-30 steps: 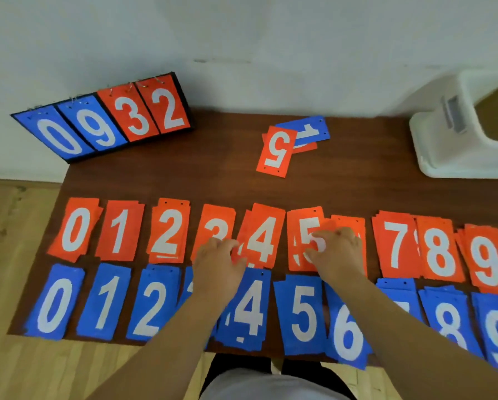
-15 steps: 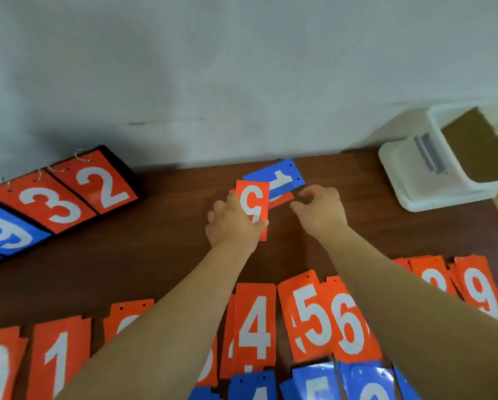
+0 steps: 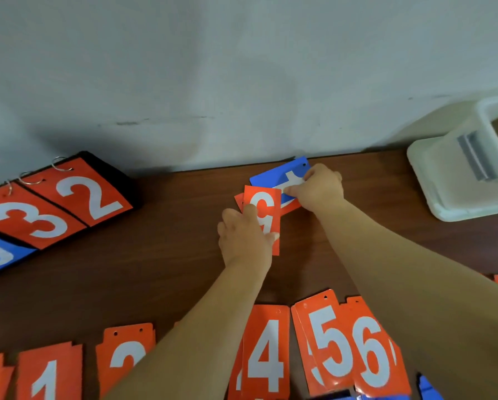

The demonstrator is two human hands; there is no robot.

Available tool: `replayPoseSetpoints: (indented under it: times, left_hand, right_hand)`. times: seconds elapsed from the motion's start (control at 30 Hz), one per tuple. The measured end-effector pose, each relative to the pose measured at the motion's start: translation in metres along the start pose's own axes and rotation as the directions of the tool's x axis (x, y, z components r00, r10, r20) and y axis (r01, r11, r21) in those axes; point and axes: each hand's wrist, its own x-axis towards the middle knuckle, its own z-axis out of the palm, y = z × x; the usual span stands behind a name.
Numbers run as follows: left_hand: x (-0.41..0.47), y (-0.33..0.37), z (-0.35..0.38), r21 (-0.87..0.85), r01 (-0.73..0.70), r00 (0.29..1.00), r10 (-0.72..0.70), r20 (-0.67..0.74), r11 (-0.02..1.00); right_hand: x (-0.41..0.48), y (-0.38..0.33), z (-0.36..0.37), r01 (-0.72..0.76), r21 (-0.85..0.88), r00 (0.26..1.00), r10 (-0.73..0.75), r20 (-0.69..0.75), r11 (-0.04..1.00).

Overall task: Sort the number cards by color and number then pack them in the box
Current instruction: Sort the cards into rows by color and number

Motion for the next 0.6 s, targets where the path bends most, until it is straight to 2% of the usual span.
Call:
replayPoseSetpoints:
  times: [0.1, 0.2, 0.3, 0.43, 0.53, 0.6]
  left_hand:
    - [-0.002, 0.001, -0.002, -0.03, 0.025, 1.0, -0.025, 0.013, 0.999]
    - [-0.008, 0.0, -0.004, -0.064, 0.041, 0.999, -0.04, 0.017, 0.997]
    - [-0.017, -0.005, -0.002, -0.13, 0.049, 0.999, -0.049, 0.007, 0.99]
    - [-0.029, -0.007, -0.002, -0.138, -0.021, 1.0, 0.02, -0.009, 0.99]
    - [-0.035, -0.008, -0.009, -0.119, -0.06, 0.998, 0.059, -0.009, 0.991]
    - [-0.041, -0.011, -0.015, -0.122, -0.074, 0.997, 0.07, -0.042, 0.99]
  right_hand:
    - [0.0, 0.001, 0.001, 0.022, -0.024, 1.0, -0.022, 0.001, 0.999]
    - [-0.003, 0.007, 0.004, -0.022, 0.015, 1.0, 0.022, -0.009, 1.0]
    - [-0.013, 0.02, 0.007, -0.103, 0.019, 0.995, 0.103, 0.004, 0.994]
    - [-0.031, 0.043, 0.001, -0.26, 0.033, 0.966, 0.26, 0.009, 0.965]
    - [-0.048, 0.055, -0.011, -0.26, 0.122, 0.964, 0.265, -0.022, 0.958]
    - [-0.054, 0.067, -0.014, -0.292, 0.286, 0.951, 0.309, -0.015, 0.913]
